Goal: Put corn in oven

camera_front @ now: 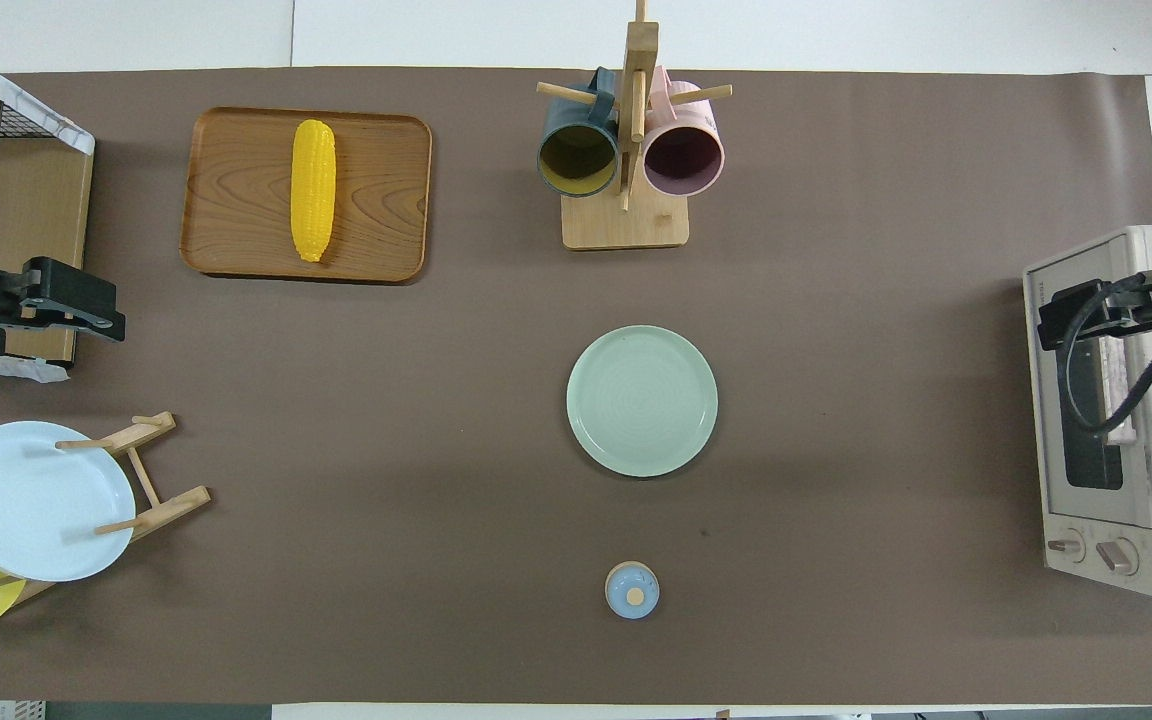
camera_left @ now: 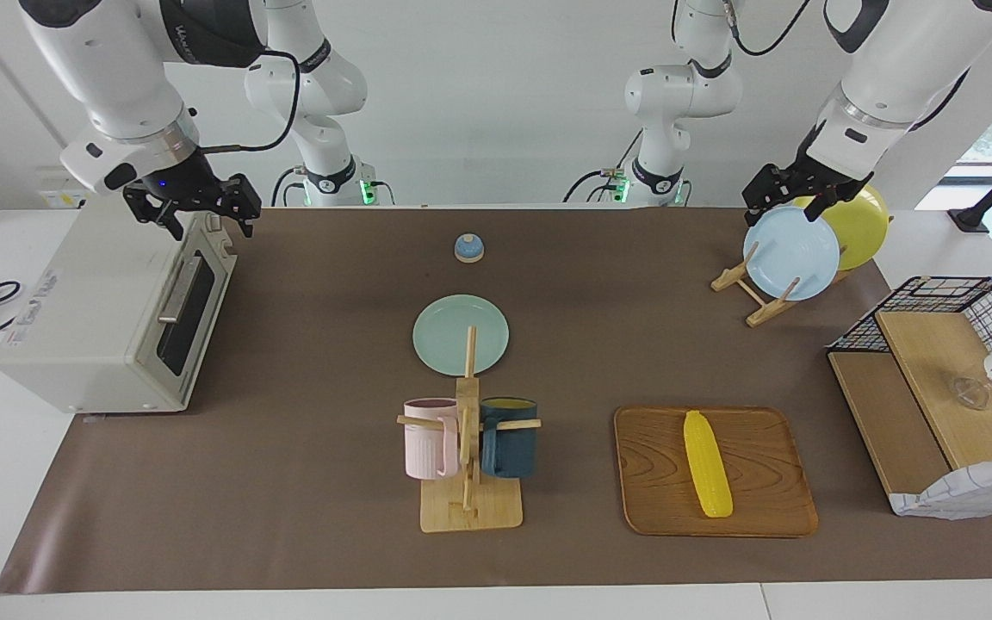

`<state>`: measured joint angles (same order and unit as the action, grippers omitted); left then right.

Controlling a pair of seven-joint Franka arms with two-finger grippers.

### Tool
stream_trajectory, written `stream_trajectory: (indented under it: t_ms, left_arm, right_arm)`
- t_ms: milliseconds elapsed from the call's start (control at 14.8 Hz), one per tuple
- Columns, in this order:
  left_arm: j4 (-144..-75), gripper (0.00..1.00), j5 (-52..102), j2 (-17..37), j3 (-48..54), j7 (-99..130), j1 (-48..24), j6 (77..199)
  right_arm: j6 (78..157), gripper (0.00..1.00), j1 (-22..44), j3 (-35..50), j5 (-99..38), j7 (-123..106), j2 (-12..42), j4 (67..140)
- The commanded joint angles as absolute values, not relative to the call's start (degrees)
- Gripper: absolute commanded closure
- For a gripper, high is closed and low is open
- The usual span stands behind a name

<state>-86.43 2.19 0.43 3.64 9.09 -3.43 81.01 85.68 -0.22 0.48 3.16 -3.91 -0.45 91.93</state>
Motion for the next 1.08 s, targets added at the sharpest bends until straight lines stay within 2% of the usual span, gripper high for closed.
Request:
stream_trajectory:
  t_ms: [0, 1014]
  left_arm:
    - [-87.01, 0.00, 3.16, -0.35, 3.96, 8.44, -2.55, 81.65]
    - [-87.19, 0.00, 3.34, -0.62, 4.04, 8.88, -3.07, 84.54]
  right_arm:
    - [84.90, 0.00, -0.88, 0.79, 1.49, -3.16, -0.79, 91.76]
    - [84.90, 0.00, -0.88, 0.79, 1.49, -3.16, -0.79, 91.76]
